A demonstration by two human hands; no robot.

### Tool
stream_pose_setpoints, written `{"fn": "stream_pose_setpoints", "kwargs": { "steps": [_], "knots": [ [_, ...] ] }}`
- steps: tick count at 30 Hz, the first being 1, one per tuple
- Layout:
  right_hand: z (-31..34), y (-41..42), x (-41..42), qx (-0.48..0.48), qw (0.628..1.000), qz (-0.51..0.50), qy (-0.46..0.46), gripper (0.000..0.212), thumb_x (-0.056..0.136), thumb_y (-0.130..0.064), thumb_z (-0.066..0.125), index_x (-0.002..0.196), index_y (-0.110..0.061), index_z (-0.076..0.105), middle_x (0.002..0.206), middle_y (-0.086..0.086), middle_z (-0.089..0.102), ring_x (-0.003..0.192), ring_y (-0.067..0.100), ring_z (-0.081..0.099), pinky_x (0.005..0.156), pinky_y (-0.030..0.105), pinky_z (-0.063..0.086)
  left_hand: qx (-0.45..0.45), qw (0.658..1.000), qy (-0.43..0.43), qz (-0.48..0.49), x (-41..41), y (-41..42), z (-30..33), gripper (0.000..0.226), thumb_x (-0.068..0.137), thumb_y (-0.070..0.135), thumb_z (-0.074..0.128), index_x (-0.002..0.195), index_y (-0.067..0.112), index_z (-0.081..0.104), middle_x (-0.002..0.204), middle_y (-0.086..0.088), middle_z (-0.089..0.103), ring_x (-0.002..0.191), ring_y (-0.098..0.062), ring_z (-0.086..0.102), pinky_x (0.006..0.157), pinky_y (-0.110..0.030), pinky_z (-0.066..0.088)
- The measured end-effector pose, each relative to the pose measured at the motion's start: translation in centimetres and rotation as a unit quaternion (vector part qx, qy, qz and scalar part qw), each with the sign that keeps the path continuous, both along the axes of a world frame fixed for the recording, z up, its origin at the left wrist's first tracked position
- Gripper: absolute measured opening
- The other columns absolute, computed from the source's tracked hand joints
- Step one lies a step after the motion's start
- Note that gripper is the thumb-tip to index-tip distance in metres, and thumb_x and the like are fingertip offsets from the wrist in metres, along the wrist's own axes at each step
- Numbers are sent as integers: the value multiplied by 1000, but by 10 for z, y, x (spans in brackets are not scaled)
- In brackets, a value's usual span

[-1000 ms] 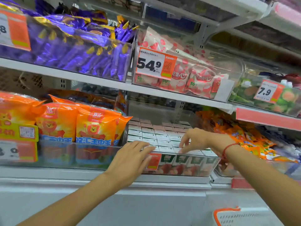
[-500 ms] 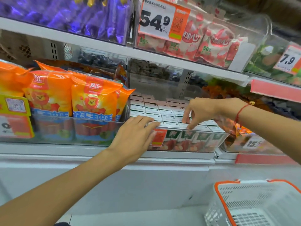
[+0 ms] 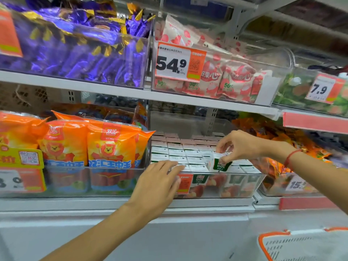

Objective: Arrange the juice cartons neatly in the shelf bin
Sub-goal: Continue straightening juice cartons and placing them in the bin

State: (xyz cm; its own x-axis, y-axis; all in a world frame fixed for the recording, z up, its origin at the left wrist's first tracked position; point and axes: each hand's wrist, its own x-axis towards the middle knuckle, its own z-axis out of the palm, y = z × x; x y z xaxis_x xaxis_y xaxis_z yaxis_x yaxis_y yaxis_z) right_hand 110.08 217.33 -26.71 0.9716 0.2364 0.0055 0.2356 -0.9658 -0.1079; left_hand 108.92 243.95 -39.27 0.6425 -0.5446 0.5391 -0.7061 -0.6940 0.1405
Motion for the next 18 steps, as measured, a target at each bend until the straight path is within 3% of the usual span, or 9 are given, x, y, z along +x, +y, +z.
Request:
{"fn": "stream_pose_setpoints", "kwargs": {
  "steps": [6, 10, 12, 14, 16, 18],
  "knots": [
    [21, 7, -41, 127, 984, 25, -124, 20, 76, -16, 81, 93, -19, 70, 88, -6, 72, 81, 3, 66, 80, 24, 55, -10, 1000, 6, 11, -9, -6, 21, 50, 102, 47, 32, 149, 31, 30, 152, 13, 34, 141, -7, 24, 115, -25, 17],
    [13, 28, -73, 267, 938, 60, -213, 22, 81, -15, 77, 100, -21, 68, 96, -10, 70, 91, 3, 66, 82, 16, 51, -129, 984, 107, -52, -31, -23, 57, 56, 95, 52, 47, 146, 36, 30, 149, 18, 37, 132, -1, 32, 103, -23, 30],
    [3, 44, -87, 368, 904, 60, -211, 21, 81, -17, 76, 100, -22, 69, 95, -9, 71, 91, 7, 67, 81, 20, 54, -204, 947, 224, -107, -44, -28, 69, 49, 92, 49, 56, 137, 40, 40, 136, 18, 51, 116, 1, 49, 95, -25, 42],
    [-11, 60, -96, 443, 869, 53, -212, 20, 80, -18, 74, 98, -26, 69, 91, -13, 72, 89, 5, 67, 77, 18, 54, -277, 882, 343, -165, -54, -26, 73, 37, 91, 39, 63, 126, 34, 52, 118, 13, 66, 99, -5, 65, 87, -33, 56],
    [-28, 73, -101, 485, 849, 33, -206, 18, 82, -16, 73, 95, -29, 69, 88, -18, 73, 87, 1, 67, 72, 15, 53, -316, 832, 415, -188, -61, -18, 67, 29, 90, 29, 66, 119, 29, 59, 108, 9, 71, 93, -4, 69, 79, -27, 59],
    [-47, 81, -102, 551, 822, -8, -143, 15, 86, -18, 70, 96, -29, 70, 88, -11, 75, 88, 5, 69, 68, 17, 54, -324, 807, 461, -177, -66, -9, 55, 25, 89, 27, 66, 114, 28, 63, 107, 11, 73, 96, 0, 68, 76, -18, 56]
  ]
}}
